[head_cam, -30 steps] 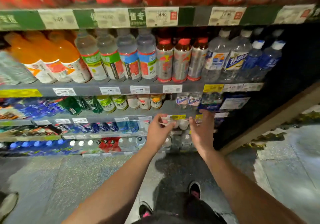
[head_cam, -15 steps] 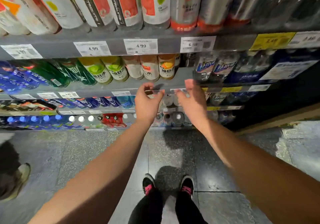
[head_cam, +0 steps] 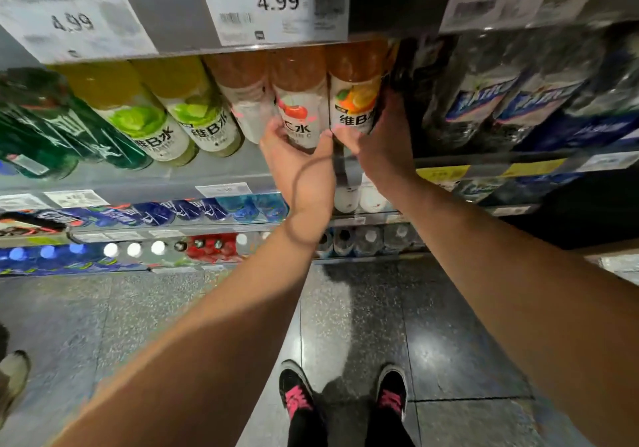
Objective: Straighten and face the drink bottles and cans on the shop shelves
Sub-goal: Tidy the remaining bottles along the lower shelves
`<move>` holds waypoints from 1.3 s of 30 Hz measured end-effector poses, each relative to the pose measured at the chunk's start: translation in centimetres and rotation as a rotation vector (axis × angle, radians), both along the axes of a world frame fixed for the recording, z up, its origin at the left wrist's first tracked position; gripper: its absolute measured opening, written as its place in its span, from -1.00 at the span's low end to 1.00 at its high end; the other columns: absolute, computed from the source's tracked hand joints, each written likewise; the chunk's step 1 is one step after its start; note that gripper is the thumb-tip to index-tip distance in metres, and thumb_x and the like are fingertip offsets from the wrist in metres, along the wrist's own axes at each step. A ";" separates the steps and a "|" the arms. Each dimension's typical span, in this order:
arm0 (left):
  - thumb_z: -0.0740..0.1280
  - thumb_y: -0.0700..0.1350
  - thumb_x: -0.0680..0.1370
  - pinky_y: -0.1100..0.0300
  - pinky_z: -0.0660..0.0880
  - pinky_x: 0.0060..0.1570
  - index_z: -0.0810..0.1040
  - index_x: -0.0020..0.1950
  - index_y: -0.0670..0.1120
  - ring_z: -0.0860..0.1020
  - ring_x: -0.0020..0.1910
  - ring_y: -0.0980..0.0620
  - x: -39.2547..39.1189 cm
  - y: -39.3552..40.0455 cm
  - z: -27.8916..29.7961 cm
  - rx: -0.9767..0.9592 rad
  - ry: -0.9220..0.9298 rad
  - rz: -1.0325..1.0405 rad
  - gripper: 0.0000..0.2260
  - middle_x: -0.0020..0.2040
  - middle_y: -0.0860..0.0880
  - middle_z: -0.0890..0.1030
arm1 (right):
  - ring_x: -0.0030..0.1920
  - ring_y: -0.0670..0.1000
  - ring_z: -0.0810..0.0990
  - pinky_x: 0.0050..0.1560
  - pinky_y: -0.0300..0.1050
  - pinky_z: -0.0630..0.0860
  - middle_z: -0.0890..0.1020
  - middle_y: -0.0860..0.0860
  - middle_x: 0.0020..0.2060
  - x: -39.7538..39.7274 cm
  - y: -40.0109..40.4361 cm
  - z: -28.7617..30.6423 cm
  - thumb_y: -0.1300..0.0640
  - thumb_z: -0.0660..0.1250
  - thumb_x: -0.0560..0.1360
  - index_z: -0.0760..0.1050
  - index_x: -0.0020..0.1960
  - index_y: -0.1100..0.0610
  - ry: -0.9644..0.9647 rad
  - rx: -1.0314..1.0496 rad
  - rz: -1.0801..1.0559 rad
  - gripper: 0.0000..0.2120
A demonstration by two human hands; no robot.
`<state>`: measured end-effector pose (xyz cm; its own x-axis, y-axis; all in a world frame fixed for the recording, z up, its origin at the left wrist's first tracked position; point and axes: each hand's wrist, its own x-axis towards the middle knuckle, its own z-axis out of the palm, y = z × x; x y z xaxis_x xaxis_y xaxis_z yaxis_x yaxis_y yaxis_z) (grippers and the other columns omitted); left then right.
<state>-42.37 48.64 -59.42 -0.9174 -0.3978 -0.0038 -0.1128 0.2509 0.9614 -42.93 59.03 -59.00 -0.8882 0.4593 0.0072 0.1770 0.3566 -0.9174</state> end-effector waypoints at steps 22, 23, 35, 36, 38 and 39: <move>0.61 0.03 0.24 0.09 0.54 0.03 0.50 0.14 -0.07 0.60 0.02 0.03 -0.9 0.1 0.6 -0.210 -0.001 -0.232 -0.45 0.05 0.01 0.63 | -0.01 0.00 0.65 0.00 -0.08 0.61 0.66 0.06 0.01 3.9 1.1 1.5 0.12 0.54 0.30 0.46 0.22 0.19 0.018 0.002 -0.149 -0.46; 0.61 0.03 0.23 0.07 0.55 0.02 0.50 0.13 -0.05 0.61 0.01 0.04 -0.6 0.0 0.6 -0.192 -0.001 -0.267 -0.45 0.05 0.02 0.63 | -0.01 0.00 0.65 0.01 -0.09 0.61 0.66 0.06 0.02 4.0 1.2 1.6 0.12 0.53 0.30 0.46 0.23 0.19 0.023 0.002 -0.151 -0.45; 0.52 -0.12 0.31 0.01 0.51 0.16 0.40 0.14 0.01 0.52 0.07 0.02 1.5 -2.4 1.3 -0.148 0.036 -0.263 -0.52 0.10 -0.02 0.50 | 0.25 0.09 0.55 0.25 0.10 0.53 0.52 0.09 0.25 6.2 -0.4 1.3 0.10 0.52 0.38 0.35 0.40 0.19 0.053 -0.037 -0.247 -0.33; 0.47 -0.14 0.34 -0.02 0.50 0.17 0.39 0.16 -0.03 0.51 0.09 -0.02 1.6 -3.2 1.3 -0.143 0.085 -0.191 -0.55 0.11 -0.05 0.47 | 0.26 0.09 0.54 0.25 0.10 0.52 0.49 0.08 0.25 6.3 -0.7 1.3 0.10 0.52 0.38 0.33 0.41 0.19 0.062 -0.037 -0.255 -0.32; 0.43 -0.19 0.40 -0.07 0.49 0.20 0.38 0.22 -0.14 0.50 0.14 -0.10 1.0 -4.6 1.3 -0.116 0.106 -0.076 -0.57 0.16 -0.10 0.43 | 0.27 0.09 0.52 0.27 0.11 0.52 0.46 0.08 0.27 6.5 -1.4 1.3 0.11 0.52 0.39 0.30 0.44 0.19 0.078 -0.056 -0.270 -0.30; 0.43 -0.20 0.42 -0.07 0.49 0.22 0.37 0.26 -0.18 0.51 0.16 -0.12 0.5 -4.9 1.3 -0.105 0.075 -0.045 -0.55 0.19 -0.13 0.43 | 0.29 0.09 0.51 0.28 0.12 0.51 0.46 0.08 0.28 6.5 -1.6 1.3 0.11 0.51 0.39 0.29 0.45 0.19 0.082 -0.065 -0.279 -0.29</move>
